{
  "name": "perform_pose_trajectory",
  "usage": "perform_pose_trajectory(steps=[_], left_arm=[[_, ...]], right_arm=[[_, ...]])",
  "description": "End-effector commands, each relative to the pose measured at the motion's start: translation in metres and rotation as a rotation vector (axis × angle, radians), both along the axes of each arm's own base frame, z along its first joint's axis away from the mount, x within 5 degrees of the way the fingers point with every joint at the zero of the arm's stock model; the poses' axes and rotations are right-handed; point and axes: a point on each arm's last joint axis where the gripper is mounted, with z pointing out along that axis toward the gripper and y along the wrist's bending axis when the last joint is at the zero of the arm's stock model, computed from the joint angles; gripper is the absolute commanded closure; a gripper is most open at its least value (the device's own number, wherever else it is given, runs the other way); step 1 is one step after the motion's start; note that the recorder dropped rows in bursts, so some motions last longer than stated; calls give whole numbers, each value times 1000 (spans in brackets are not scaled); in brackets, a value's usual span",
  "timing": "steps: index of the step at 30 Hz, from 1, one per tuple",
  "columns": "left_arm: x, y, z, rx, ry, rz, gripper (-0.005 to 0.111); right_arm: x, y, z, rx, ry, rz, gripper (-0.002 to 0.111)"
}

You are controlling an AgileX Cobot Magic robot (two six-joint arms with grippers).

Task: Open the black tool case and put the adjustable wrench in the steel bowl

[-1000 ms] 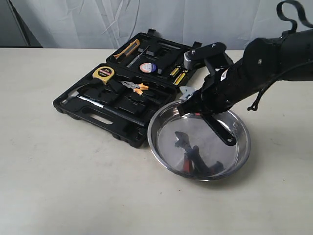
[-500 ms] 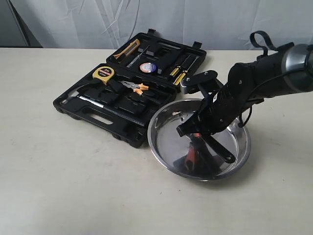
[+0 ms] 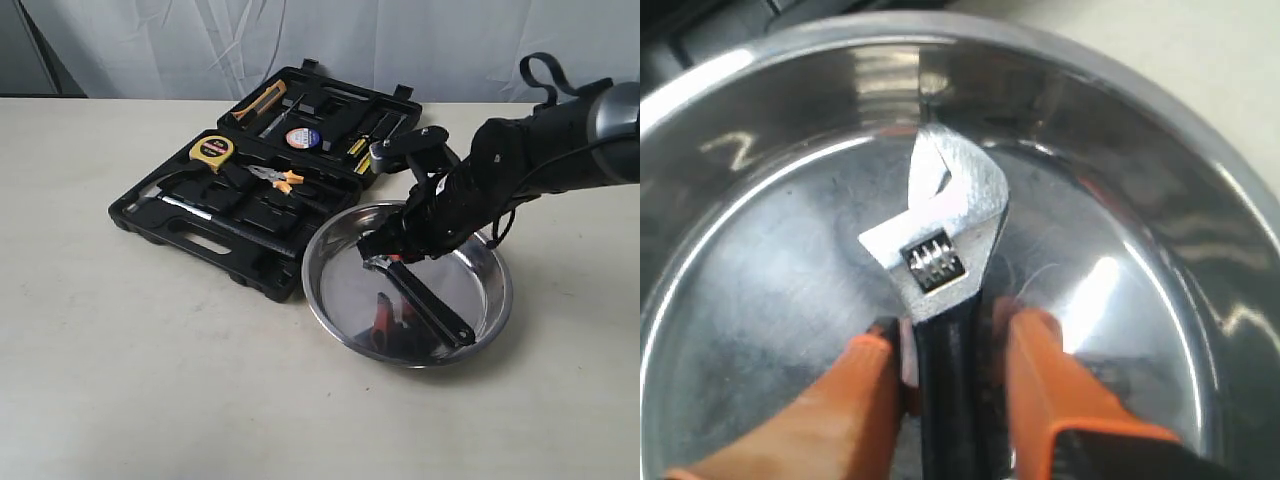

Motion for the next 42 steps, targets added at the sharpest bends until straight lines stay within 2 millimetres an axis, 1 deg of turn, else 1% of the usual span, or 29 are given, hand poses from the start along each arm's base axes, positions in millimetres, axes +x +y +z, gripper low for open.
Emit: perform_pose_trajectory(steps=[1, 4, 6, 7, 9, 11, 14, 16, 18, 25, 26, 28, 32, 33, 34, 35, 40, 42], left_arm=[[0, 0, 1, -3, -4, -1, 106], [0, 0, 1, -3, -4, -1, 106], [0, 0, 1, -3, -4, -1, 106], [0, 0, 1, -3, -4, -1, 106], [0, 0, 1, -3, -4, -1, 106], [0, 0, 1, -3, -4, -1, 106], [0, 0, 1, -3, -4, -1, 106], [0, 0, 1, -3, -4, -1, 106], [0, 0, 1, -3, -4, -1, 106], [0, 0, 1, -3, -4, -1, 106], [0, 0, 1, -3, -4, -1, 106], [0, 0, 1, -3, -4, -1, 106], [0, 0, 1, -3, -4, -1, 106], [0, 0, 1, -3, -4, -1, 106], [0, 0, 1, -3, -4, -1, 106], [0, 0, 1, -3, -4, -1, 106], [0, 0, 1, -3, -4, -1, 106], [0, 0, 1, -3, -4, -1, 106]], right_arm=[[-6, -6, 40, 63, -83, -41, 109], [-29, -16, 76, 105, -156, -42, 108], [-54, -28, 95, 135, -206, -46, 108], [-64, -33, 102, 155, -219, -59, 108], [-93, -45, 113, 187, -243, -74, 108], [-118, -56, 118, 196, -225, -65, 108], [-147, -67, 135, 221, -245, -43, 108], [-162, -73, 146, 239, -272, -31, 108], [-171, -77, 155, 269, -311, -29, 108], [-198, -88, 179, 349, -444, -14, 108], [-202, -92, 184, 336, -503, -6, 108], [-210, -105, 193, 353, -585, -66, 108], [-225, -129, 194, 347, -717, -244, 108], [-234, -138, 189, 331, -773, -320, 108], [-237, -140, 187, 324, -791, -339, 108], [-240, -143, 179, 312, -811, -372, 108], [-235, -146, 154, 307, -836, -403, 108], [-232, -146, 138, 308, -814, -418, 108]])
